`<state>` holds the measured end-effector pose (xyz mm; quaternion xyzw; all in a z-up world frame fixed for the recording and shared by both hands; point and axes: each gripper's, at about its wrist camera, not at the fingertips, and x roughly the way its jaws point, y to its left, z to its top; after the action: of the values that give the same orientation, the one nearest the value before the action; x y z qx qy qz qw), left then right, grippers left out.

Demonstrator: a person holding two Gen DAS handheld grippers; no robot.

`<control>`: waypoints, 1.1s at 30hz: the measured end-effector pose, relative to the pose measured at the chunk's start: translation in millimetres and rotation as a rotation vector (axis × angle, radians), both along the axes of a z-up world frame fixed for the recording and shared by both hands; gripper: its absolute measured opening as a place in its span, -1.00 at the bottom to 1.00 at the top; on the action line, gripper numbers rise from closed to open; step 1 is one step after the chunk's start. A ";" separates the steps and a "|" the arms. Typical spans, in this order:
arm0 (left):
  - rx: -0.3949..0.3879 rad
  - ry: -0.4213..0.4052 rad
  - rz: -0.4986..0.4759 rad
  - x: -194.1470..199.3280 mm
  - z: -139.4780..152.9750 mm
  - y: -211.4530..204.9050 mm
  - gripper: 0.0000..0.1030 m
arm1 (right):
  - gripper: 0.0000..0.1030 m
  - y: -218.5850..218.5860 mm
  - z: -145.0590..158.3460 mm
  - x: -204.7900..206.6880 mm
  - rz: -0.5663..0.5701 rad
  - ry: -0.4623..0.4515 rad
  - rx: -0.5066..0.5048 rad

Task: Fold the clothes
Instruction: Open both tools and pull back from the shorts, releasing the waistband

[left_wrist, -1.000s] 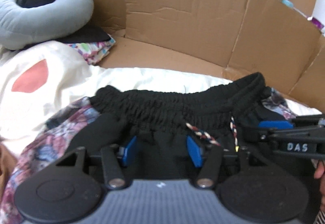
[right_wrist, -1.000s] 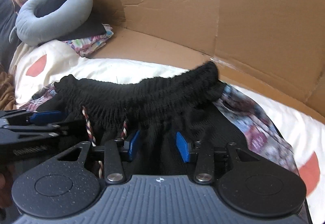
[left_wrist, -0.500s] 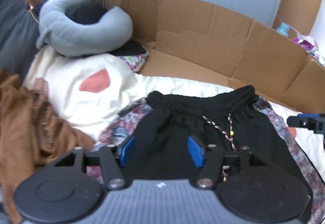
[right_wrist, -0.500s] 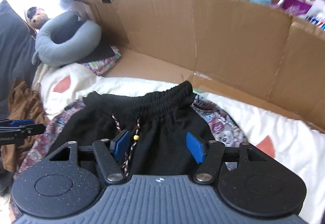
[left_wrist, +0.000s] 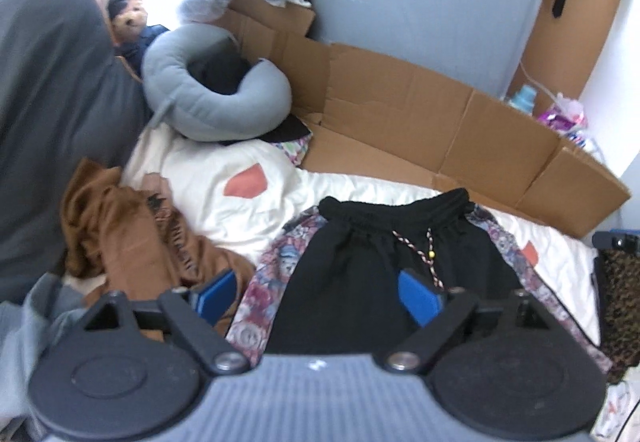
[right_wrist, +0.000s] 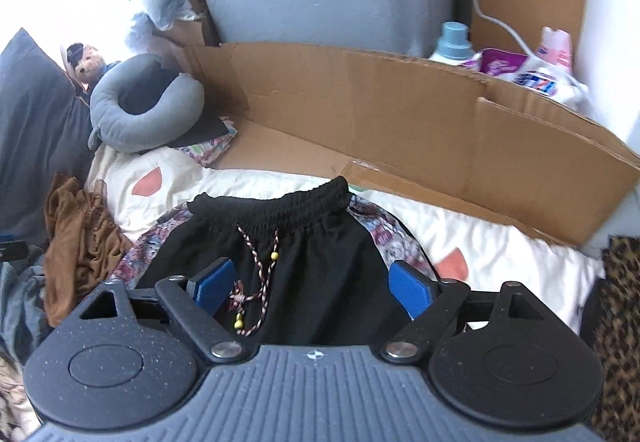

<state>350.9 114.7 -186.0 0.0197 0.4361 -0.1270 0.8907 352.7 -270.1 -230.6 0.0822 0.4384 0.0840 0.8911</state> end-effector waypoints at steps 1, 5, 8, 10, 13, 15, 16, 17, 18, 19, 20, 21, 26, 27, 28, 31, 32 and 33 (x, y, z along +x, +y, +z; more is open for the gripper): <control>-0.003 0.001 0.005 -6.7 7.8 5.4 0.81 | 0.78 -3.0 6.7 -5.6 -0.008 0.007 0.014; 0.017 -0.001 0.030 -35.7 31.1 24.8 0.82 | 0.81 -8.5 32.1 -28.0 -0.015 0.007 0.037; 0.031 0.002 0.048 -55.8 44.3 37.8 0.83 | 0.82 -10.1 50.8 -44.7 -0.006 -0.006 0.033; 0.040 0.004 0.061 -69.2 53.1 46.5 0.84 | 0.82 -11.8 61.8 -56.5 -0.013 -0.003 0.039; 0.054 0.007 0.080 -89.3 66.2 59.4 0.84 | 0.82 -15.5 72.3 -74.0 -0.031 0.002 0.045; 0.063 0.009 0.092 -102.7 75.0 68.1 0.84 | 0.83 -18.9 74.2 -87.0 -0.051 0.008 0.048; 0.067 0.010 0.098 -109.4 79.4 72.4 0.84 | 0.83 -19.0 74.3 -93.6 -0.051 0.012 0.037; 0.072 0.011 0.104 -116.1 83.8 76.7 0.84 | 0.82 -19.0 74.4 -100.3 -0.050 0.015 0.026; 0.076 0.012 0.111 -122.8 88.2 81.1 0.84 | 0.82 -19.0 74.5 -107.0 -0.050 0.019 0.015; 0.080 0.012 0.115 -129.0 91.7 85.3 0.84 | 0.82 -19.1 74.9 -113.8 -0.050 0.022 0.006; 0.079 0.010 0.116 -133.8 92.7 88.9 0.84 | 0.82 -19.2 75.9 -120.9 -0.048 0.020 0.006; 0.078 0.007 0.114 -137.6 93.0 92.0 0.85 | 0.82 -19.2 76.9 -127.8 -0.046 0.018 0.005; 0.061 0.004 0.111 -149.6 86.9 104.7 0.85 | 0.82 -11.5 78.0 -152.0 -0.035 0.018 -0.019; 0.057 0.002 0.109 -150.9 83.6 106.5 0.85 | 0.83 -9.5 76.7 -155.0 -0.034 0.020 -0.023; 0.054 -0.001 0.107 -152.1 80.1 108.2 0.85 | 0.83 -7.8 74.5 -157.5 -0.028 0.024 -0.018; 0.041 -0.007 0.106 -153.7 62.9 112.4 0.82 | 0.82 -4.7 66.7 -162.3 0.008 0.039 0.032; 0.037 -0.009 0.106 -154.0 56.6 113.7 0.81 | 0.82 -4.1 63.7 -163.4 0.018 0.042 0.049; 0.031 -0.008 0.104 -153.9 49.9 115.0 0.78 | 0.83 -3.2 60.4 -164.3 0.028 0.045 0.064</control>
<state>197.0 229.7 -136.0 0.0113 0.4347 -0.0737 0.8975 188.4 -273.3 -170.1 0.1063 0.4563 0.1084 0.8768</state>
